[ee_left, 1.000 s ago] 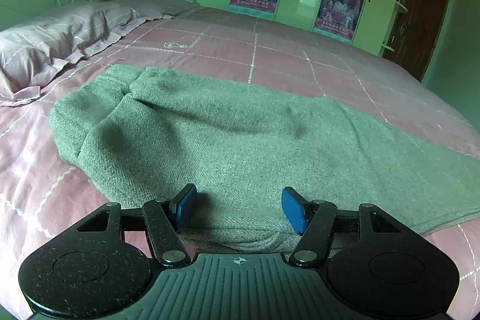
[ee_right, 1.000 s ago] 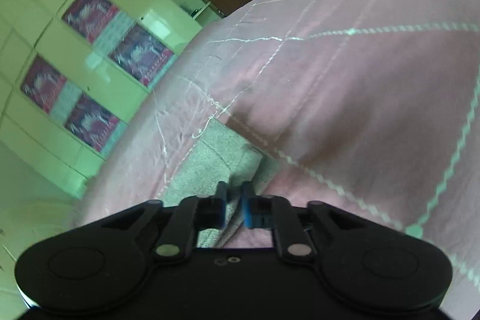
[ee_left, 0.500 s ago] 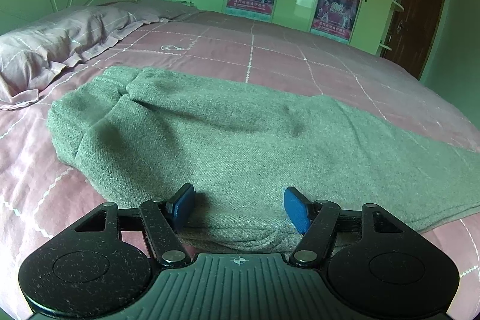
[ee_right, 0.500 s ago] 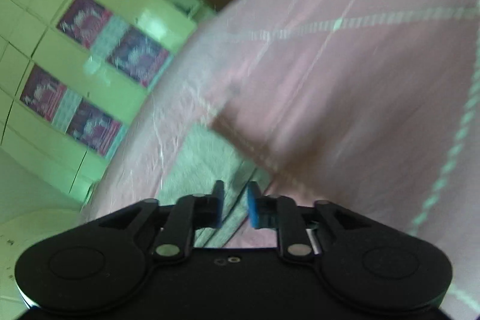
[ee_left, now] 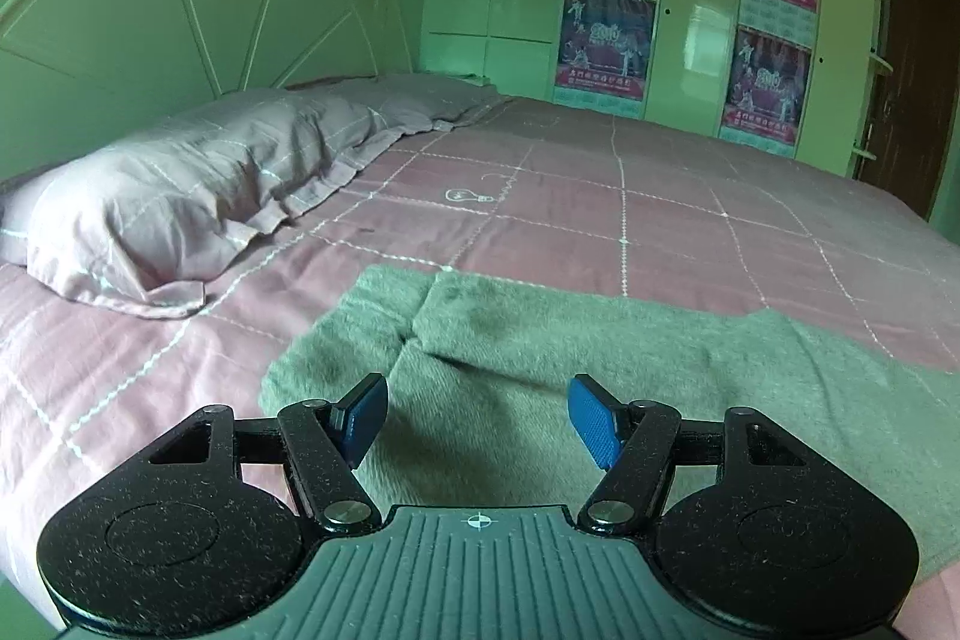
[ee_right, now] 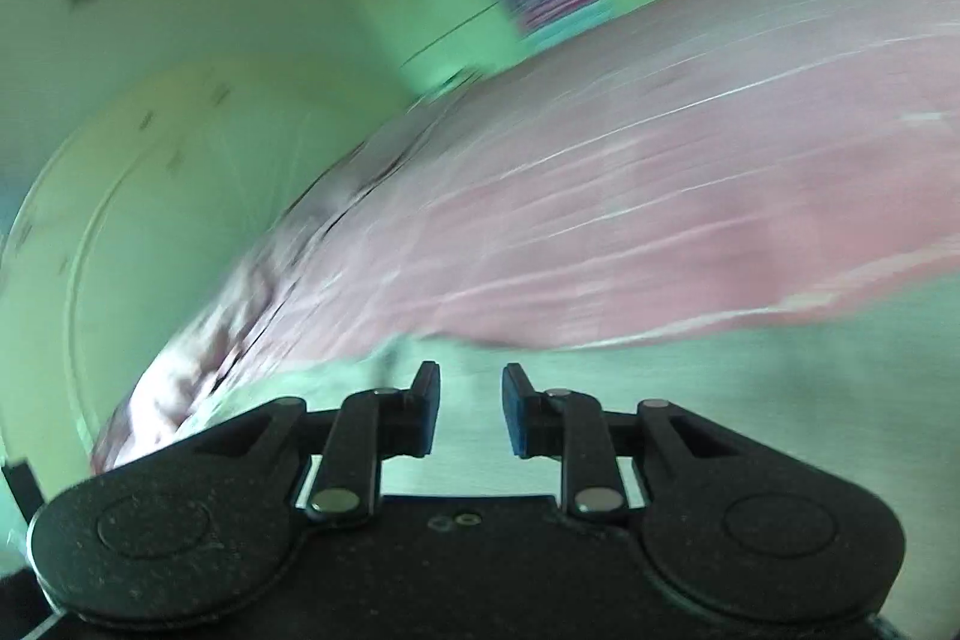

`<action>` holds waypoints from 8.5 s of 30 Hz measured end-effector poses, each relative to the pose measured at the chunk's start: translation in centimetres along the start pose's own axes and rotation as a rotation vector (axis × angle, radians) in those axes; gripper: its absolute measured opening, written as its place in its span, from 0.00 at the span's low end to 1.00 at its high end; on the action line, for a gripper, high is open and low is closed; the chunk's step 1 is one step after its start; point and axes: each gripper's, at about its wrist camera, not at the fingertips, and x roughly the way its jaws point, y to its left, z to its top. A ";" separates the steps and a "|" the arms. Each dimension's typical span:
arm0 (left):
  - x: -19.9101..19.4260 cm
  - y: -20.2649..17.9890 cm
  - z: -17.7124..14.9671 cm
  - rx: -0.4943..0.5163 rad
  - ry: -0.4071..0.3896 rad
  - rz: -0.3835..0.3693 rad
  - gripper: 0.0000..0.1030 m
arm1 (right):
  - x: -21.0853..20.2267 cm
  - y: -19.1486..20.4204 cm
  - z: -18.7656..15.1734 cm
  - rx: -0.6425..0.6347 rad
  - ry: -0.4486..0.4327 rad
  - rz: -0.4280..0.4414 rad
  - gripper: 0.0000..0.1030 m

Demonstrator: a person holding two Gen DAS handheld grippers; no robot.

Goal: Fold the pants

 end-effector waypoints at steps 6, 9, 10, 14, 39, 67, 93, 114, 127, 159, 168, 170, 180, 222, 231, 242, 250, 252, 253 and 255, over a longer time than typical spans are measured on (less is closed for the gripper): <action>5.1 -0.8 0.2 0.071 0.094 -0.024 0.65 | 15.9 10.2 -2.5 -0.025 0.260 0.150 0.14; 5.5 0.0 -1.3 0.160 0.109 -0.008 0.64 | 17.4 9.3 -3.1 -0.012 0.281 -0.015 0.04; 5.3 -0.1 -1.6 0.188 0.103 -0.013 0.64 | 16.4 7.7 -2.8 0.052 0.233 -0.060 0.04; 4.6 0.0 -1.8 0.215 0.086 -0.018 0.64 | 8.2 3.0 -0.7 0.126 0.078 -0.107 0.17; 2.2 1.2 -2.6 0.289 0.054 -0.054 0.55 | -26.4 -17.4 -8.7 0.504 -0.494 -0.537 0.38; 1.8 1.4 -2.8 0.230 0.084 -0.160 0.77 | -25.6 -22.3 -6.3 0.676 -0.540 -0.537 0.00; -0.3 1.3 -4.1 0.296 0.068 -0.120 0.77 | -20.3 -14.8 -6.7 0.442 -0.353 -0.410 0.16; -1.4 -3.4 -5.5 0.085 0.089 -0.230 0.79 | -26.5 -24.4 -9.5 0.801 -0.601 -0.405 0.33; -0.8 -4.0 -5.4 0.104 0.112 -0.204 0.82 | -25.7 -24.2 -9.3 0.718 -0.501 -0.423 0.03; -4.8 -37.2 -7.7 0.218 0.167 -0.473 0.82 | -26.4 -24.4 -10.4 0.735 -0.496 -0.335 0.12; -5.4 -42.9 -10.0 0.339 0.216 -0.351 0.84 | -27.0 -24.5 -10.1 0.743 -0.491 -0.304 0.16; -5.9 -42.7 -9.7 0.320 0.218 -0.351 0.84 | -27.2 -24.5 -10.2 0.752 -0.516 -0.296 0.19; -5.1 -43.2 -10.8 0.339 0.227 -0.334 0.89 | -26.5 -24.3 -9.3 0.730 -0.504 -0.409 0.05; -0.4 -21.2 -5.7 0.236 0.140 -0.198 0.93 | -10.9 -4.6 -7.2 0.199 -0.139 -0.347 0.07; -1.6 -21.4 -2.0 0.211 -0.049 -0.248 0.98 | -13.5 -9.4 -3.8 0.310 -0.284 -0.221 0.12; 8.2 -23.6 -0.4 0.167 0.227 -0.177 1.00 | -7.6 -10.7 0.1 0.248 -0.095 -0.305 0.03; -1.4 -13.4 -3.8 0.019 0.095 -0.177 1.00 | -15.8 -11.5 -5.9 0.342 -0.249 -0.224 0.13; -2.6 -10.2 -4.2 0.002 0.063 -0.128 1.00 | -16.6 -12.2 -7.7 0.421 -0.252 -0.211 0.16; -3.0 -8.5 -4.2 -0.011 0.046 -0.110 1.00 | -16.6 -12.4 -8.2 0.460 -0.251 -0.208 0.17; -3.2 -6.0 -4.4 -0.013 0.043 -0.071 1.00 | -16.3 -12.9 -9.0 0.527 -0.271 -0.168 0.24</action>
